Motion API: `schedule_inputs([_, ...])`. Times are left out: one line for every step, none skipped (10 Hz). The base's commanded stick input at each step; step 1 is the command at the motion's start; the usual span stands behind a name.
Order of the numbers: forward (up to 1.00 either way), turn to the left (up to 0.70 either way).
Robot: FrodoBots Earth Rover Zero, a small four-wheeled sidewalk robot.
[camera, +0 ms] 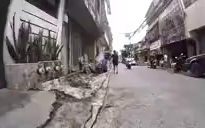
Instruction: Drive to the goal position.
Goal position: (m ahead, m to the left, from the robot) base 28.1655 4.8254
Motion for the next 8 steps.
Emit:
schedule_inputs([1.0, -0.27])
schedule_inputs([1.0, -0.27])
schedule_inputs([1.0, -0.27])
schedule_inputs([1.0, -0.27])
schedule_inputs([1.0, -0.27])
schedule_inputs([1.0, -0.27])
schedule_inputs([1.0, -0.19])
schedule_inputs([1.0, -0.08])
